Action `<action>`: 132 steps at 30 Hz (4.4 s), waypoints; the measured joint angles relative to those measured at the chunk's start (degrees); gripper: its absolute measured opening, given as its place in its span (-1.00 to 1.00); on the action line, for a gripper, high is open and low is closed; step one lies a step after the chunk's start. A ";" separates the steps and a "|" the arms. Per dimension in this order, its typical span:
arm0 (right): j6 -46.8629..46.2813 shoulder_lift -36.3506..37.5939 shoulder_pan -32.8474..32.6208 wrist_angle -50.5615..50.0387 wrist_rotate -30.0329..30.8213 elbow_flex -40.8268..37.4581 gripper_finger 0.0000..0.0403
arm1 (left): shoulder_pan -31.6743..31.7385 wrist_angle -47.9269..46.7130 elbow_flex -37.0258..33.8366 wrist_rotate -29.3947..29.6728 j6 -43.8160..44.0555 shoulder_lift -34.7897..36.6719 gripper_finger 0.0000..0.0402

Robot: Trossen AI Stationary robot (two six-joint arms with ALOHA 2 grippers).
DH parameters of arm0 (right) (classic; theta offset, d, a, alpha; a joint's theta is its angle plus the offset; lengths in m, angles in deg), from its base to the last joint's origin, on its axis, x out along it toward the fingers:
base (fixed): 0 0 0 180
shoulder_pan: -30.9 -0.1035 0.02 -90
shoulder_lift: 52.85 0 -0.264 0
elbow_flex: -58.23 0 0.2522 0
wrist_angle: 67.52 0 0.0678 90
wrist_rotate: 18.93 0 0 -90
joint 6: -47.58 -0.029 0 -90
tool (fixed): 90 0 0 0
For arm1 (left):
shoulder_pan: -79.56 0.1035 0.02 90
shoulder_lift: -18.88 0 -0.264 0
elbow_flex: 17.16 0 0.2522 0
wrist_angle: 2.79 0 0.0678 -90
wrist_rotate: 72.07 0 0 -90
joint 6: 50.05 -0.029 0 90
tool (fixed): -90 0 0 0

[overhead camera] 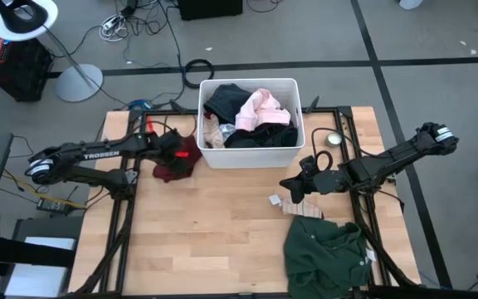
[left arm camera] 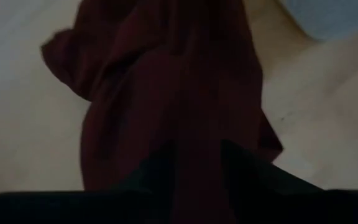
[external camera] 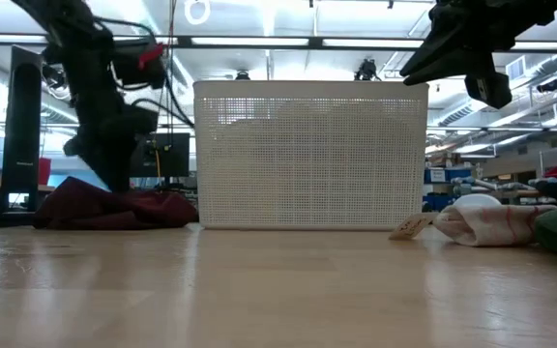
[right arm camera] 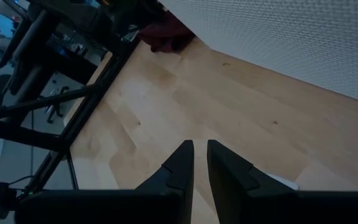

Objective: Sort clothes
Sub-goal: Put the dark red underwear into the white bin

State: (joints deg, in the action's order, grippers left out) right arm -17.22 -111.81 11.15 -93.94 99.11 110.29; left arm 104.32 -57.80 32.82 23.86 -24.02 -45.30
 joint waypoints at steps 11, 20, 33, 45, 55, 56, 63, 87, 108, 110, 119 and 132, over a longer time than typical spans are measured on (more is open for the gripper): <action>0.46 0.00 0.00 0.02 -0.03 0.00 -0.76 | 0.00 15.77 -11.98 -0.90 8.93 -0.01 -0.34; 0.45 0.00 0.00 0.02 -0.03 0.00 -0.76 | 0.04 17.49 -14.52 -3.36 10.68 0.23 -0.69; 0.49 0.00 0.00 0.02 -0.05 0.00 -0.76 | -0.15 1.87 1.56 -3.73 5.94 0.06 -0.99; 3.12 0.00 0.00 -0.03 -0.81 0.00 -0.76 | -0.15 -14.66 30.61 4.79 -3.91 0.10 -1.00; 4.16 0.00 0.00 -1.57 -0.80 0.00 -0.76 | -0.15 -17.29 49.95 4.46 -10.54 0.15 -1.00; 4.50 0.00 0.00 -1.58 -0.80 0.00 -0.76 | -0.15 -16.32 51.24 4.43 -10.73 0.15 -1.00; 5.06 0.00 1.04 -1.62 -0.75 0.00 -0.76 | 0.00 4.93 53.36 -2.61 -14.57 -1.38 -1.00; 3.24 0.00 3.11 -1.58 1.76 0.00 -0.76 | 6.75 -1.74 53.06 -16.15 -20.97 -9.68 -1.00; 2.82 -0.02 7.35 -0.92 2.00 0.00 -0.76 | 6.14 -9.67 53.13 -18.10 -28.34 -36.13 -1.00; 2.70 -0.02 7.48 -0.86 2.35 0.00 -0.76 | 5.56 -9.27 53.25 -14.02 -28.03 -37.54 -1.00; 1.50 -0.02 7.61 -0.81 2.59 0.01 -0.76 | 0.72 -8.11 53.45 5.30 -43.13 -39.39 -1.00; 1.30 -0.02 7.76 -0.25 2.59 0.00 -0.76 | 0.87 -8.73 54.82 -5.07 -48.11 -44.83 -1.00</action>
State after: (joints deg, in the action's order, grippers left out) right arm -15.92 -111.84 18.91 -94.19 101.70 110.29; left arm 105.19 -66.53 87.64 18.79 -72.13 -90.13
